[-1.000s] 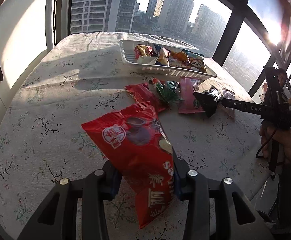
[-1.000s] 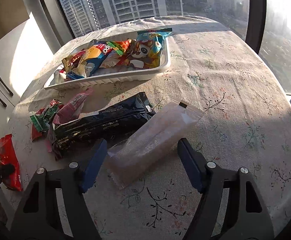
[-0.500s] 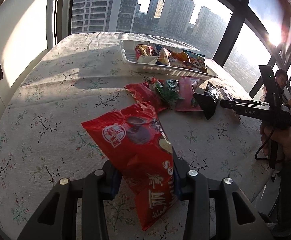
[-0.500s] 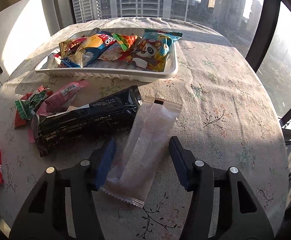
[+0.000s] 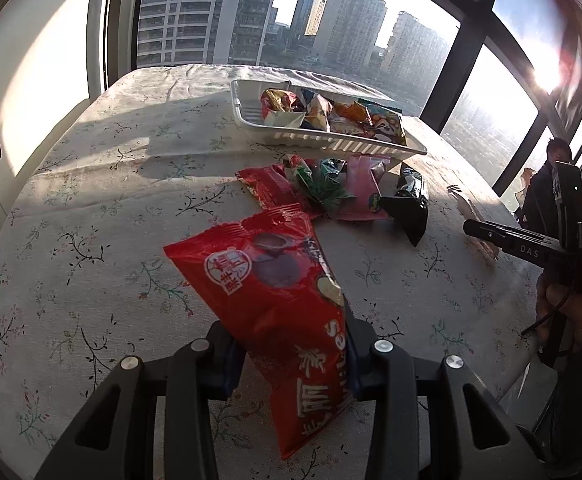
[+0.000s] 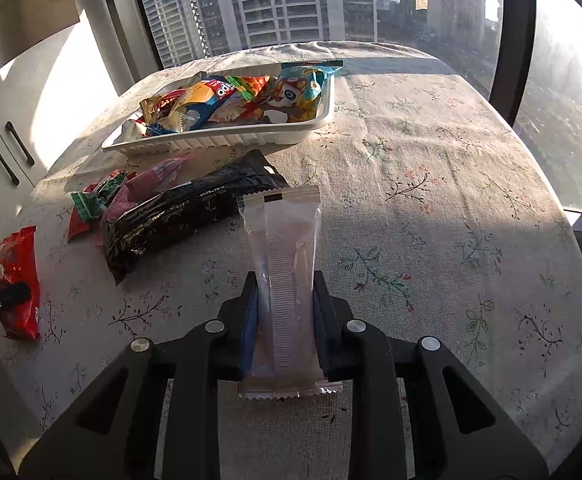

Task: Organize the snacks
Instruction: 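Carry the red bag and clear bar over the tray and release them inside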

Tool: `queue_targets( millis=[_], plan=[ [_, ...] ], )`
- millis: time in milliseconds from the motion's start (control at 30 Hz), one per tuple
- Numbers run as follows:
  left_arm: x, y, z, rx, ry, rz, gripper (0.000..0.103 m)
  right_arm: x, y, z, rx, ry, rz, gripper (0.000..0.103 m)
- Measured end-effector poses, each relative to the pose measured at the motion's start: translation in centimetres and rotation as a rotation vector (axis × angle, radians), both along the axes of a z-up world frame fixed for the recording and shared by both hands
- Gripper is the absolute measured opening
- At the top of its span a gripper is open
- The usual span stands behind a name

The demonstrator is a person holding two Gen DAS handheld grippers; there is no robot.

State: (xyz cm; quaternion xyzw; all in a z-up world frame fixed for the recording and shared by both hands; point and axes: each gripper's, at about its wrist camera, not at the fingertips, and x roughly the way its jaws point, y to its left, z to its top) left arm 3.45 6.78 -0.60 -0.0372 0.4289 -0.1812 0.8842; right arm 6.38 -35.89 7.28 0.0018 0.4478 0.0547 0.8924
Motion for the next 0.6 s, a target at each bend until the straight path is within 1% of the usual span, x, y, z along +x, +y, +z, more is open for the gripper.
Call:
queue_targets(
  millis=[167,333,433,600],
  plan=[
    [-0.3,-0.7,0.6,-0.023,-0.002,-0.026,0.041,-2.3,-1.0,1.2,0.09,-0.049,0.006,0.022],
    [0.0,-1.3,1.4,-0.069,0.0,-0.055,0.041,-3.0,-2.3,2.1,0.153,-0.072,-0.011,0.022],
    [1.1,-1.1,2.4,-0.081,-0.009,-0.054,0.041,-2.9,-3.1,2.7,0.165,-0.089,-0.023,0.022],
    [4.0,-0.6,4.7,-0.061,-0.052,-0.038,0.041,-1.7,-4.8,4.3,0.178,-0.12,-0.035,0.022]
  ],
)
